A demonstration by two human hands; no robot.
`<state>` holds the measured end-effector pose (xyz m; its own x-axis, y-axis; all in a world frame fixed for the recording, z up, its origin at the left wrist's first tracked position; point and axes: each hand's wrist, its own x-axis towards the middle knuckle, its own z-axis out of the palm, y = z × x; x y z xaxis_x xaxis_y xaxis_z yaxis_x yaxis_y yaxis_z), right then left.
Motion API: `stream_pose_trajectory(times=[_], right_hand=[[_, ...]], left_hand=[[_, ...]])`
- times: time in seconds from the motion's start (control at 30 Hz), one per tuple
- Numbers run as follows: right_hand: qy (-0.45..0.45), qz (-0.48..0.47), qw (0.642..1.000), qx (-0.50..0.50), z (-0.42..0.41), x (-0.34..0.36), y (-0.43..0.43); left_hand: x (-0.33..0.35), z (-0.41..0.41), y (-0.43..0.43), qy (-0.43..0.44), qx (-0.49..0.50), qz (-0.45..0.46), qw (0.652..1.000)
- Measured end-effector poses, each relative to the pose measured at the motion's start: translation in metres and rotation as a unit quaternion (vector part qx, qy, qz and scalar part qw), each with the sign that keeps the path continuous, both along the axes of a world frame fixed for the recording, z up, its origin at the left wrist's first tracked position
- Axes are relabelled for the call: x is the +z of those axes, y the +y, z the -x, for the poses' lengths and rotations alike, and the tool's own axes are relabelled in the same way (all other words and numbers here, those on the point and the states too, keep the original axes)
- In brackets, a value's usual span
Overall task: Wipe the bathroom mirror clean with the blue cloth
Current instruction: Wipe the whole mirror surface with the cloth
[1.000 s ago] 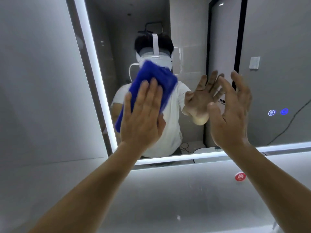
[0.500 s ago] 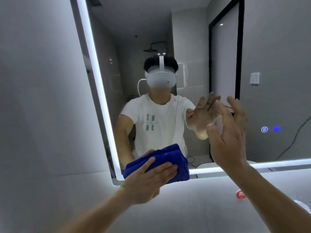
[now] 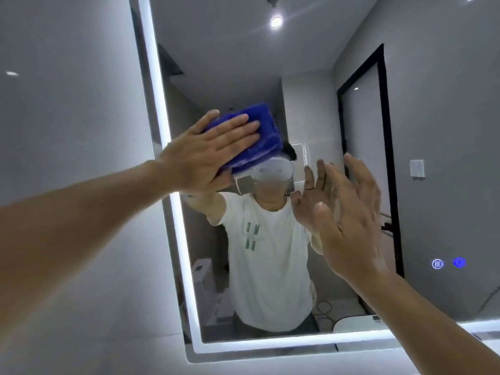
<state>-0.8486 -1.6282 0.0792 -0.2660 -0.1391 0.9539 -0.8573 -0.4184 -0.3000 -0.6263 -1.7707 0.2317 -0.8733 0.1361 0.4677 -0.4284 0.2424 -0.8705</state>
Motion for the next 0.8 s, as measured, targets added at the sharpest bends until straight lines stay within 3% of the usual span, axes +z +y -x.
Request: stream_pose_trajectory(times=[0.13,0.23,0.43,0.63,0.8], right_hand=[[0.003,0.004,1.0,-0.002,0.008,0.009,0.003],[0.007,0.022,1.0,-0.003,0.014,0.019,0.003],[-0.008,0.06,0.998,-0.007,0.018,0.036,0.001],[-0.014,0.041,0.999,0.004,0.005,0.05,-0.002],[-0.011,0.037,0.999,0.025,-0.007,0.052,0.001]], left_hand=[[0.085,0.0,0.004,0.138,0.034,-0.035,0.989],[0.134,0.013,0.014,0.269,0.044,-0.097,0.957],[0.107,0.036,0.017,0.375,0.004,-0.089,0.923],[-0.046,0.048,0.014,0.31,-0.035,-0.082,0.946],[-0.153,0.037,0.012,0.117,0.026,-0.072,0.99]])
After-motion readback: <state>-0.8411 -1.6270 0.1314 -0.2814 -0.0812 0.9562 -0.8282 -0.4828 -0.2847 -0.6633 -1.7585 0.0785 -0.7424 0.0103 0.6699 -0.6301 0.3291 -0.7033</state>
